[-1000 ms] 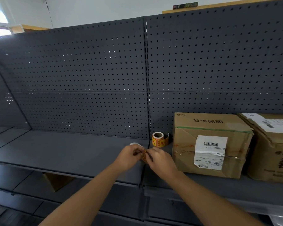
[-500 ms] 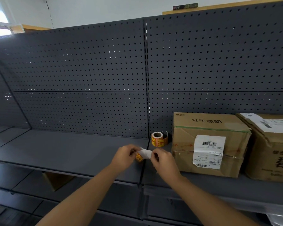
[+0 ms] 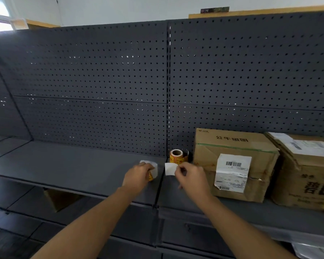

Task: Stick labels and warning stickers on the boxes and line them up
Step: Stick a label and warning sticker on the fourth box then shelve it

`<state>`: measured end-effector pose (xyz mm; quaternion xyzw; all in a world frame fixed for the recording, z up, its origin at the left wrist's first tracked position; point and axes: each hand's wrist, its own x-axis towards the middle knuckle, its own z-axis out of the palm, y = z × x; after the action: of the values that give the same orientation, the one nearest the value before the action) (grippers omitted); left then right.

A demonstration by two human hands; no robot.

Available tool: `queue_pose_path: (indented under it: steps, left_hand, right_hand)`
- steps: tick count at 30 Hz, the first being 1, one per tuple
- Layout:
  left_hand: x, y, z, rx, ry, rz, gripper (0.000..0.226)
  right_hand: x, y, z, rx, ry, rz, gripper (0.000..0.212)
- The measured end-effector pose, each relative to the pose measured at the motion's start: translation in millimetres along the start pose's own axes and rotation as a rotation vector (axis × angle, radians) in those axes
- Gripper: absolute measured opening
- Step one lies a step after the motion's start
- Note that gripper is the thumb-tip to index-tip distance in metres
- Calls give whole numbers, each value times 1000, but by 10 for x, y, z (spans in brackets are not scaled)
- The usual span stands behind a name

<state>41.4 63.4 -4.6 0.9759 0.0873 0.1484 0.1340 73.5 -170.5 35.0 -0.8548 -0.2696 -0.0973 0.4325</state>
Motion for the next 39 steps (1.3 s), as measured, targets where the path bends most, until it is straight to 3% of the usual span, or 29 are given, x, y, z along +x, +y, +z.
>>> queue_pose_path:
  steps: [3, 6, 8, 14, 18, 20, 24, 30, 32, 35, 39]
  left_hand:
    - [-30, 108, -15, 18, 10, -16, 37]
    - [-58, 249, -103, -136, 96, -35, 27]
    - [-79, 412, -195, -370, 130, -94, 17]
    - [-50, 924, -421, -1128, -14, -218, 16]
    - [-54, 1134, -547, -1522, -51, -316, 19]
    - [-49, 1214, -633, -1655, -77, -347, 29]
    - [-45, 1287, -762, -1689, -147, -294, 46]
    - [-15, 1322, -781, -1635, -114, -319, 13]
    - [29, 1358, -808, -1625, -99, -322, 9]
    - [58, 1429, -855, -1620, -70, -283, 7]
    - [88, 1520, -878, -1550, -56, -217, 6]
  right_hand:
    - [9, -46, -92, 12, 45, -3, 19]
    - [3, -70, -146, 37, 143, -29, 16]
    - [-1, -75, -165, 75, 224, -51, 16]
    - [10, -110, -119, 109, 407, -90, 14]
    - [30, -125, -122, 61, 409, -270, 8]
    - [42, -94, -120, -18, 427, -369, 16]
    - [76, -37, -165, -96, 407, -452, 25]
    - [38, -97, -438, -55, 226, -517, 42]
    - [28, -152, -561, 52, 241, -454, 42]
    - [80, -239, -718, 182, 331, -283, 25]
    - [198, -368, -930, 442, 233, -11, 23]
